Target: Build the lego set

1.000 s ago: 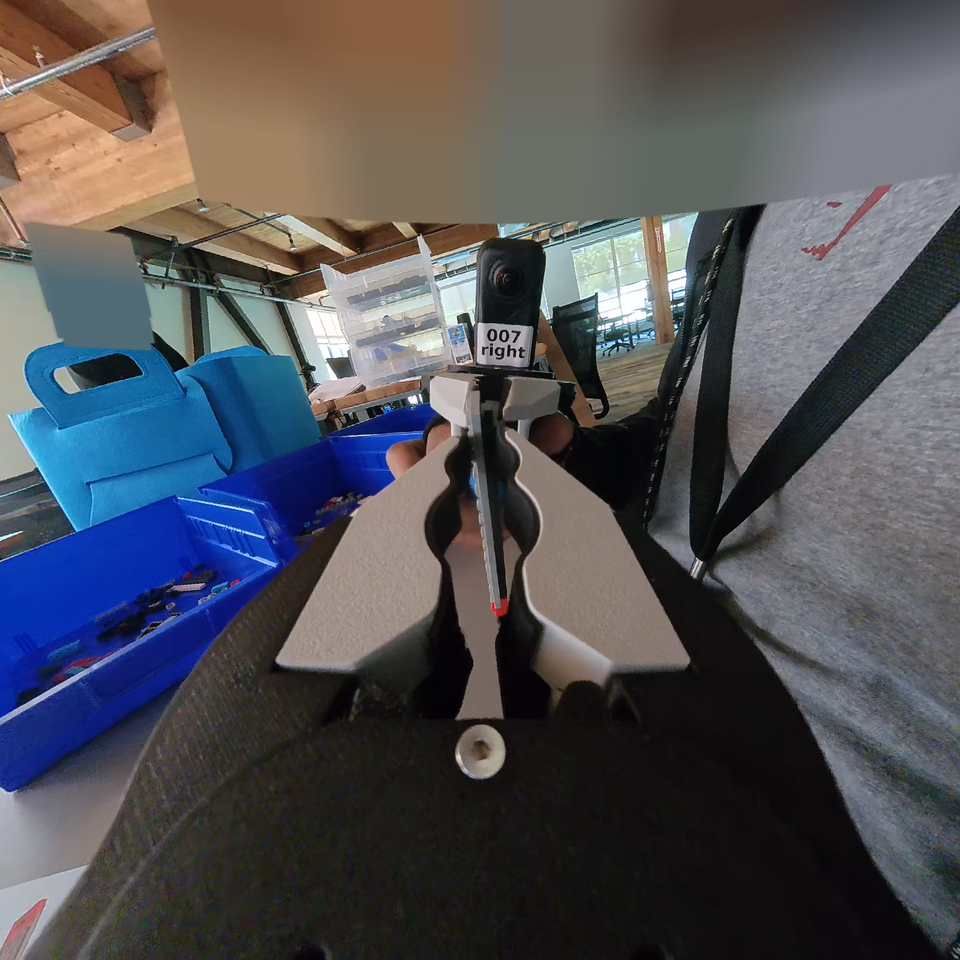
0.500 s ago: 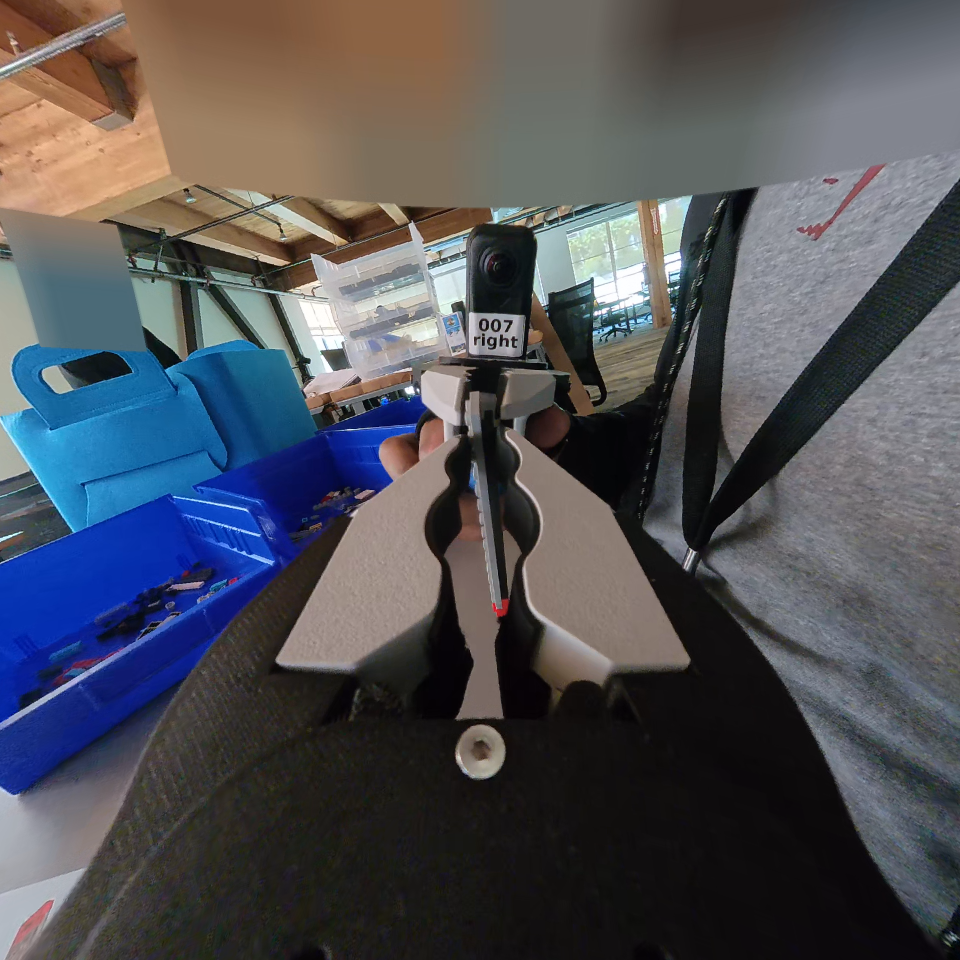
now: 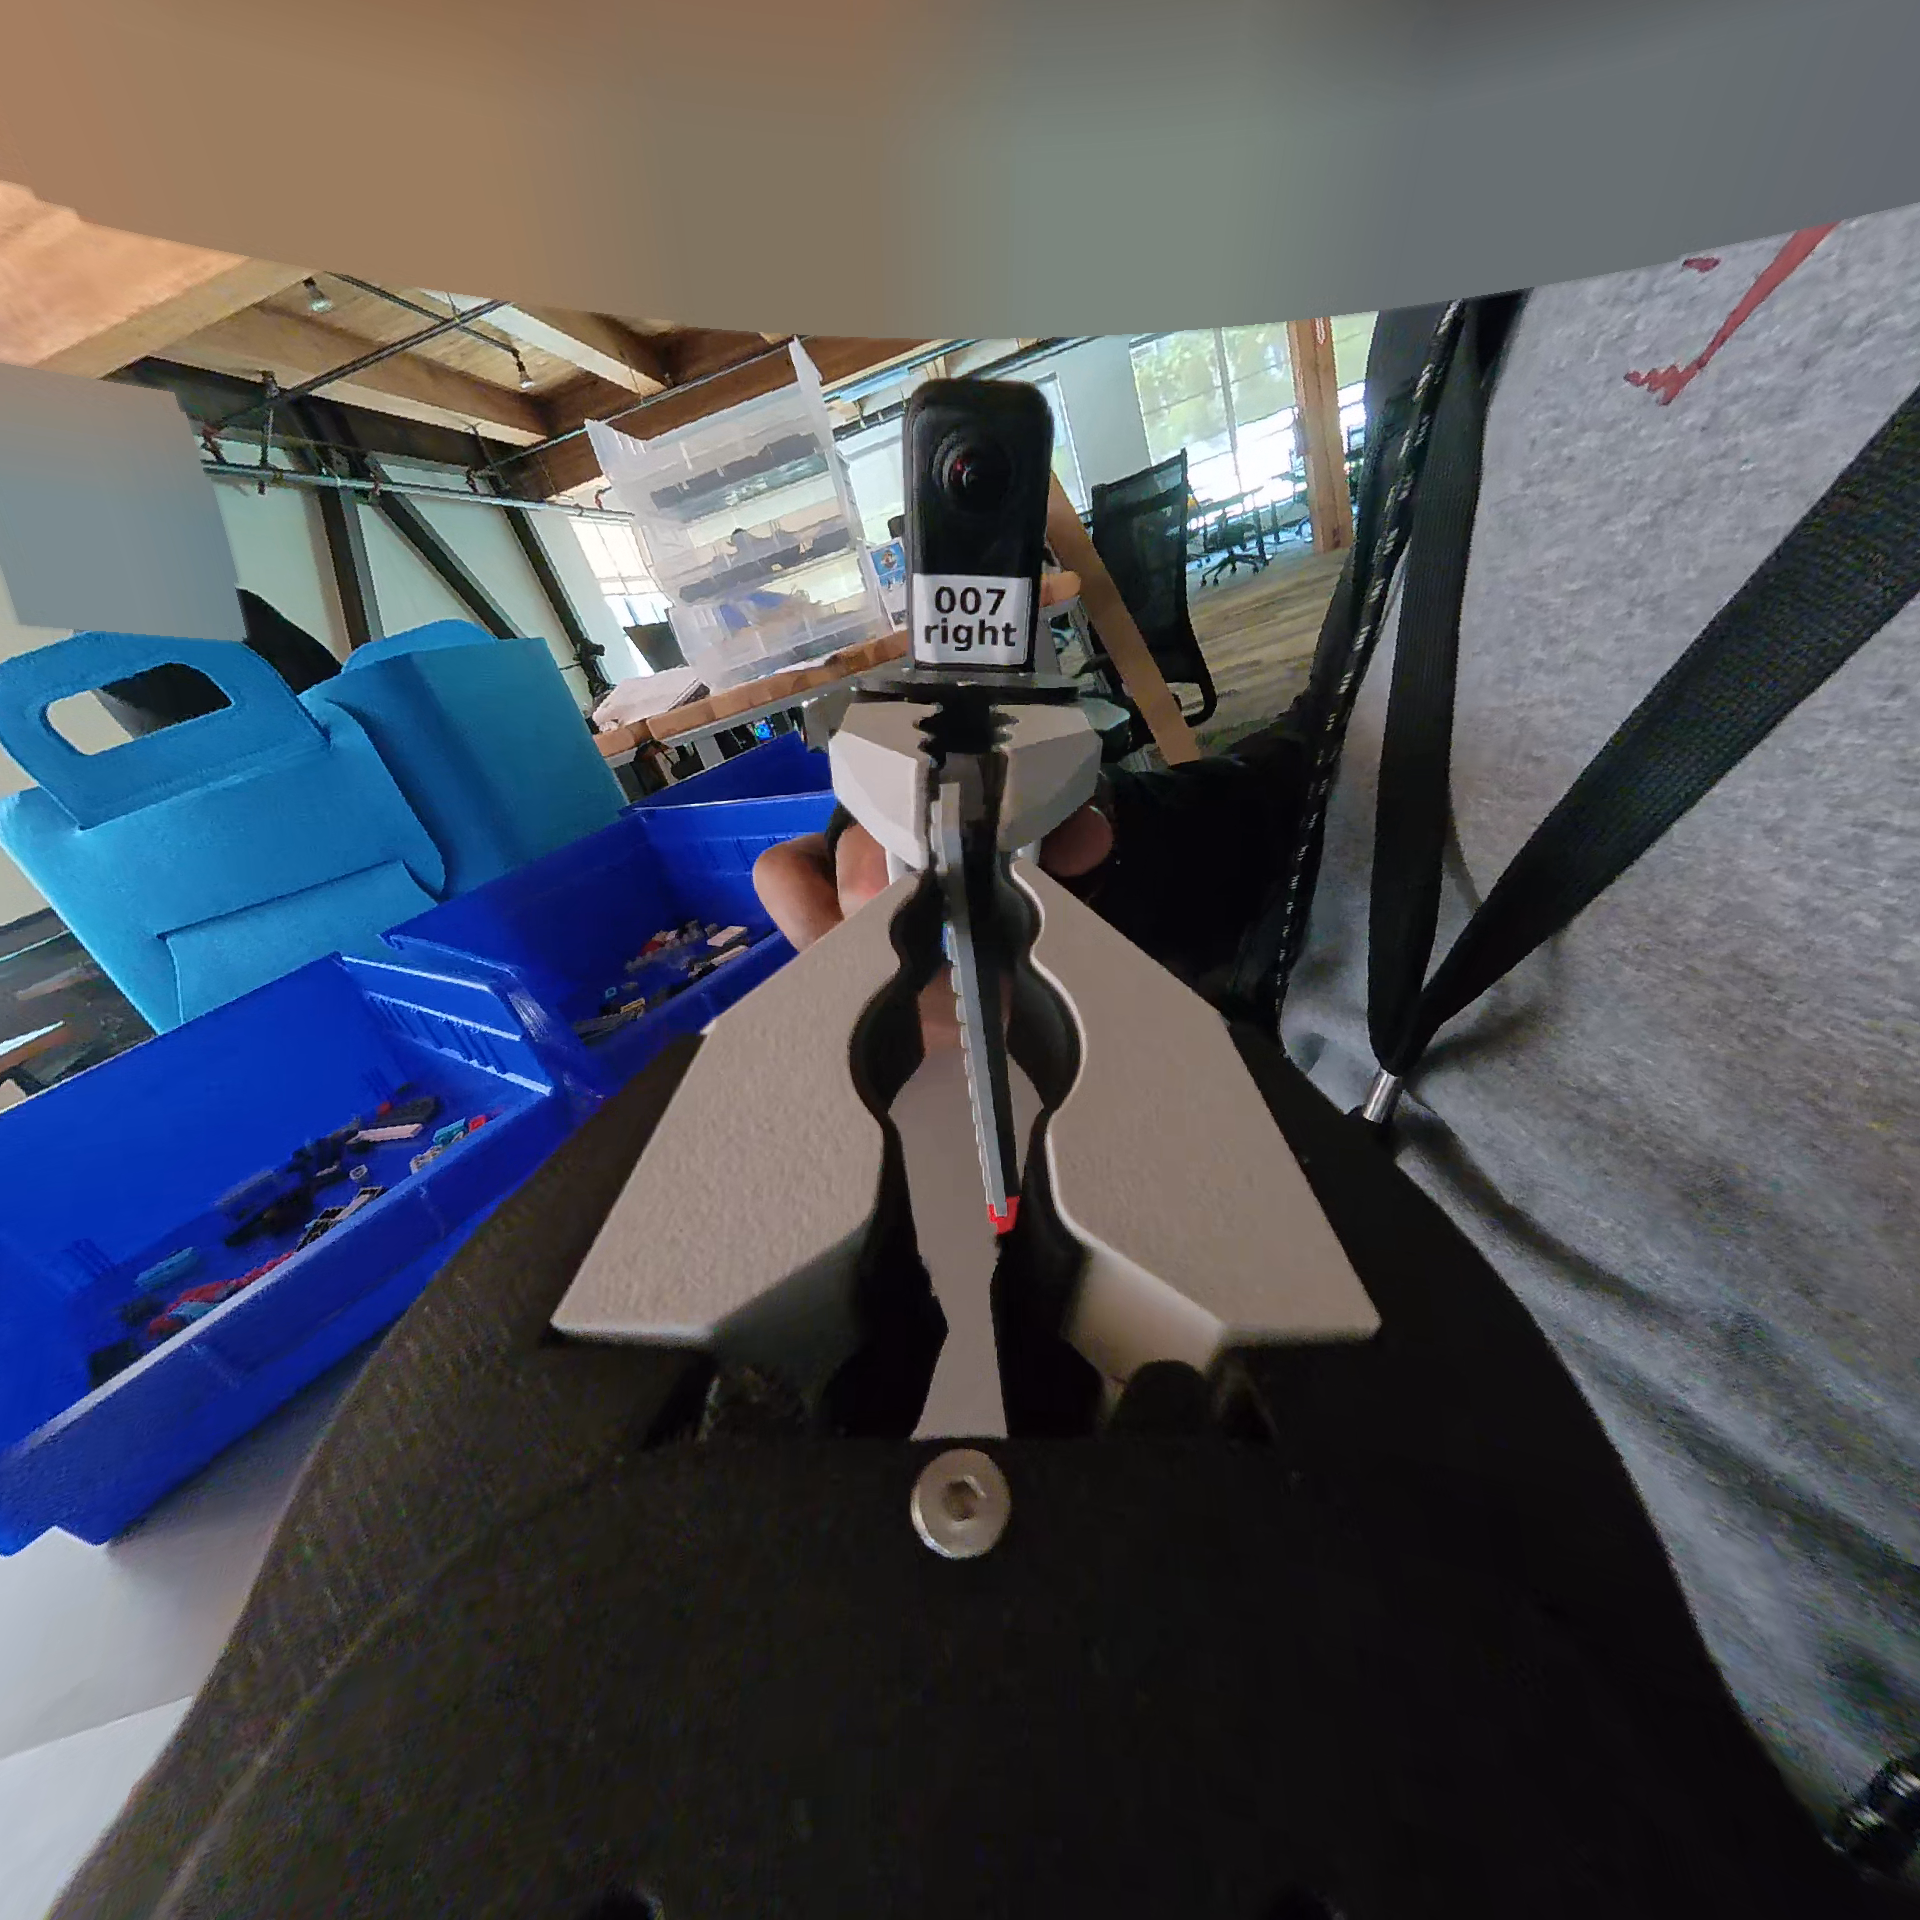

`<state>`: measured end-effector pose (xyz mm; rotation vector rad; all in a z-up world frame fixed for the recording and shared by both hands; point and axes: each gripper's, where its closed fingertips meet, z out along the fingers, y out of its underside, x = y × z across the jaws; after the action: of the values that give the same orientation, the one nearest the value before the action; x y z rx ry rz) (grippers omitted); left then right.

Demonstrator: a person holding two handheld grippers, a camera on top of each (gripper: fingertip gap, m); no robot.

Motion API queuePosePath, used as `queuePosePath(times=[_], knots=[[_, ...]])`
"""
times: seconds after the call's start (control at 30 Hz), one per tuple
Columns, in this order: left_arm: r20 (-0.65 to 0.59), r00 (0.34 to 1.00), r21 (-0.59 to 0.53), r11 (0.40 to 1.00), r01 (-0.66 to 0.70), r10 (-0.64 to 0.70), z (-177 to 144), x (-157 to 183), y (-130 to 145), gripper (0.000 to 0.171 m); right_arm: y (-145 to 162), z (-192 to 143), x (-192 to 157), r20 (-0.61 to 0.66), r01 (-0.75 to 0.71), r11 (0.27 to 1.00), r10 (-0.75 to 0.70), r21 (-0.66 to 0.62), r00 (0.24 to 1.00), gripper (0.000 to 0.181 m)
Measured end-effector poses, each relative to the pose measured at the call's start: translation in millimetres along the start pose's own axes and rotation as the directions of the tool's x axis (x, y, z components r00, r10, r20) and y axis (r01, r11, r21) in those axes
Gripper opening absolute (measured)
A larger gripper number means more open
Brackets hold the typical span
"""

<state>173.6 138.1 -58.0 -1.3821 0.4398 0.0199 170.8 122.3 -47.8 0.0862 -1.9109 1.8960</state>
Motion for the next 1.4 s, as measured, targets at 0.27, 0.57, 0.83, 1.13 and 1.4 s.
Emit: queuePosePath(times=[0.27, 0.57, 0.83, 1.13, 1.4], knots=[[-0.015, 1.0, -0.029, 0.999, -0.019, 0.019, 0.4, 3.4, 0.7, 0.008, 0.1, -0.9, -3.1, 0.017, 0.004, 1.0, -0.004, 0.002, 1.0, 0.01], [0.007, 1.0, -0.005, 1.0, -0.008, 0.008, 0.7, -0.1, -0.1, 0.008, -0.2, -1.3, -0.7, -0.01, 0.024, 1.0, -0.024, -0.011, 1.0, 0.01], [0.012, 1.0, 0.06, 0.998, 0.01, -0.011, -5.2, -3.5, -7.9, 0.008, 5.2, -7.3, 1.7, -0.022, -0.022, 1.0, 0.022, -0.017, 1.0, 0.017], [-0.003, 1.0, 0.092, 0.996, 0.002, -0.002, -4.4, 0.1, -11.7, 0.008, 10.2, -1.3, -5.4, 0.008, 0.0, 0.999, 0.001, -0.05, 1.0, 0.011], [-0.019, 1.0, 0.111, 0.994, 0.012, -0.01, -5.7, 1.8, -12.7, 0.008, 9.6, 0.6, -7.8, 0.008, 0.067, 0.996, -0.066, -0.061, 0.998, 0.009]])
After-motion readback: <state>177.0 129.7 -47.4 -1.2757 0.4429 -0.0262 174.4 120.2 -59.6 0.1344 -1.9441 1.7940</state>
